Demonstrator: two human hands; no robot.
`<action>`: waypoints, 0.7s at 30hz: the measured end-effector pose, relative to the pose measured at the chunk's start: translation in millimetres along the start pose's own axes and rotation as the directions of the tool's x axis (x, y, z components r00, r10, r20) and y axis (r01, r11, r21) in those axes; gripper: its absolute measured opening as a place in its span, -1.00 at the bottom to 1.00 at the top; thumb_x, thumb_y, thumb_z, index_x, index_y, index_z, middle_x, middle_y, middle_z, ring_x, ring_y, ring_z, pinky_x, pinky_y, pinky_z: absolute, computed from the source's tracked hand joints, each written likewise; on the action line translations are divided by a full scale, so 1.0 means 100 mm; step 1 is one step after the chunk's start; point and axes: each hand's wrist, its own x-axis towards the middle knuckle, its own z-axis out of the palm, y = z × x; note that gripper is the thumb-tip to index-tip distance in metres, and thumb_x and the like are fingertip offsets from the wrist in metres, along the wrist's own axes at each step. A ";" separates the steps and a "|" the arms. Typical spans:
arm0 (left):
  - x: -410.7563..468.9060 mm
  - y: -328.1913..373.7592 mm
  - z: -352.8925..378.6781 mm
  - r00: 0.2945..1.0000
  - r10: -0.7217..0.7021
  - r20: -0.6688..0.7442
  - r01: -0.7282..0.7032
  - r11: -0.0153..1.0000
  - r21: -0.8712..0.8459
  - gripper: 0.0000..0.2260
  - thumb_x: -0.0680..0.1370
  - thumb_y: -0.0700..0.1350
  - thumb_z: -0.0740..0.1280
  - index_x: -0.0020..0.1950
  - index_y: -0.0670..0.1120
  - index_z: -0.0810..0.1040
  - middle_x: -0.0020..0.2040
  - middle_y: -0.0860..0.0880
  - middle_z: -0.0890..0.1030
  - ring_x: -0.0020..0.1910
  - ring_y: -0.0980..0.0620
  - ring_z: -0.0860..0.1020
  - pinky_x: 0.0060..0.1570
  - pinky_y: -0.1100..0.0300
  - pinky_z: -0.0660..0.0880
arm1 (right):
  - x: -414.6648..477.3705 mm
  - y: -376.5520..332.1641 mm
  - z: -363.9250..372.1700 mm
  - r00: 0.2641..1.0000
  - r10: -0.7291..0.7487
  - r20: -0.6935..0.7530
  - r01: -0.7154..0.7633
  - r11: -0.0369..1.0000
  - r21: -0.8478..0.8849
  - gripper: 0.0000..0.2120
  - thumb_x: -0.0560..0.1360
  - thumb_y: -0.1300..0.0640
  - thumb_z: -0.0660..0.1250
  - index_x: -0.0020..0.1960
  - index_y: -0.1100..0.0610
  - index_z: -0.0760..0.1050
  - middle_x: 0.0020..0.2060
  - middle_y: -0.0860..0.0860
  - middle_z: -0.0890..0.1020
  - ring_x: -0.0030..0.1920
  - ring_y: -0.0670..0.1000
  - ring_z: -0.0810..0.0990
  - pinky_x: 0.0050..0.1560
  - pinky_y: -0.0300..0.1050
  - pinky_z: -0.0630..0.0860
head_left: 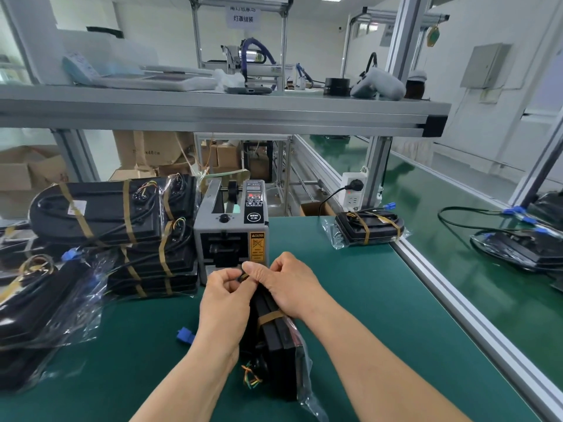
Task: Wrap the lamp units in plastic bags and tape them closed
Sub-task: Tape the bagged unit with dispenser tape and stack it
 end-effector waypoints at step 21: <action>-0.27 -0.11 -0.31 0.997 0.051 0.063 -0.061 0.986 0.154 -0.73 0.54 -0.27 0.40 0.02 0.11 0.53 0.00 0.05 0.64 -0.07 0.11 0.60 -0.12 0.22 0.46 | 0.01 -0.07 -0.08 0.994 0.031 0.100 -0.025 0.998 -0.062 -0.54 0.27 -0.29 0.53 -0.12 -0.04 0.40 -0.15 -0.10 0.56 -0.18 -0.12 0.51 -0.31 -0.18 0.38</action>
